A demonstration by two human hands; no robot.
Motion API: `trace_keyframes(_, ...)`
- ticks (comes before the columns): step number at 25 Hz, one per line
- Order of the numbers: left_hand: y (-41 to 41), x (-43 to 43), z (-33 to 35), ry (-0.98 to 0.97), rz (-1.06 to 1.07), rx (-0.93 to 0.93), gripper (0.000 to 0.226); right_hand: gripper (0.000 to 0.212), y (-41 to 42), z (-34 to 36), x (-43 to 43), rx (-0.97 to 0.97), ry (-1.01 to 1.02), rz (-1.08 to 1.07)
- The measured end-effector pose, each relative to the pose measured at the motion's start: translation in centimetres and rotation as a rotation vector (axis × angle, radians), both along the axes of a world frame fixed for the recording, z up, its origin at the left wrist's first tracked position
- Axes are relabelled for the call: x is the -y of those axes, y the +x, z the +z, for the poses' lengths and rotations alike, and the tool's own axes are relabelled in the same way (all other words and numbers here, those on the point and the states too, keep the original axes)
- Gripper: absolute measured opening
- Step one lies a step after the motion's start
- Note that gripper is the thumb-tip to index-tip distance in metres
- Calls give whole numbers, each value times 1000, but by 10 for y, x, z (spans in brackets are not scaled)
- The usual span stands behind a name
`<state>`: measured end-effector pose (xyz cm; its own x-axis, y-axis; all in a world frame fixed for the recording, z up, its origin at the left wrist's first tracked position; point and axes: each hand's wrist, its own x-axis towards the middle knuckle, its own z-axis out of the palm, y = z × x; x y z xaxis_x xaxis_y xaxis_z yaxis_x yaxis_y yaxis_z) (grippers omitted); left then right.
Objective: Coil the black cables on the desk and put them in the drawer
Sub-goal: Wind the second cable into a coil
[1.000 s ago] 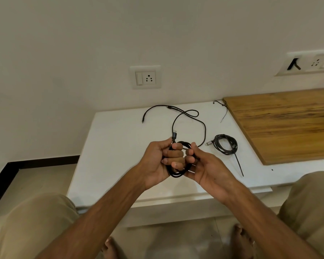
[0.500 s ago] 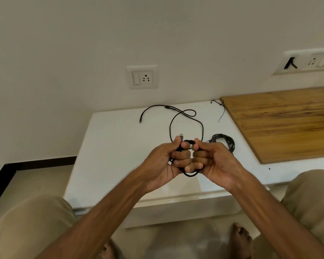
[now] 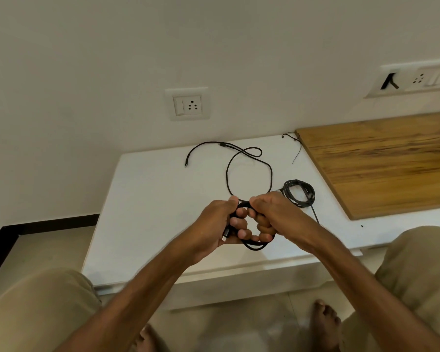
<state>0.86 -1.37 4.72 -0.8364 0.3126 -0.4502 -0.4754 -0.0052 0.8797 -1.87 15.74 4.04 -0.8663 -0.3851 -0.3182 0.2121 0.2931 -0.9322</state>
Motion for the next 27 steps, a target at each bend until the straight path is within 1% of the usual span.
trace_keyframes(1,-1,-1,-1,-39,11,-10,43,41,0,0,0,3,-7,1)
trace_keyframes(4,-2,-5,-5,-196,73,-68,46,40,8,-9,7,119,-186,-64)
trace_keyframes(5,-2,-7,-6,-227,95,-70,48,41,11,-12,10,132,-211,-104)
trace_keyframes(7,-4,-9,-7,-273,129,-71,49,43,15,-16,16,70,-178,-163)
trace_keyframes(9,-8,-9,-5,-300,140,-73,48,43,16,-17,20,-41,-137,-179)
trace_keyframes(11,-13,-7,-5,-329,122,-59,46,37,17,-20,21,-137,-100,-167)
trace_keyframes(13,-12,-5,-5,-378,85,-24,44,29,19,-24,21,-146,-60,-170)
trace_keyframes(15,-9,-3,-6,-442,31,0,43,33,18,-26,18,-85,-74,-122)
trace_keyframes(16,-7,-2,-6,-483,6,-13,43,31,18,-26,17,-69,-105,-77)
trace_keyframes(18,-8,-2,-8,-568,-19,-96,46,25,17,-25,15,-101,-151,-22)
trace_keyframes(20,-10,-2,-12,-624,-23,-198,55,23,18,-22,15,-150,-161,-18)
trace_keyframes(22,-11,-1,-18,-629,-50,-257,67,21,20,-22,17,-193,-155,-19)
trace_keyframes(24,-12,0,-22,-589,-67,-278,73,17,20,-23,17,-234,-146,-37)
trace_keyframes(25,-13,2,-23,-565,-70,-284,72,14,19,-23,17,-249,-149,-55)
trace_keyframes(27,-15,6,-20,-468,-83,-259,61,12,14,-25,14,-266,-147,-83)
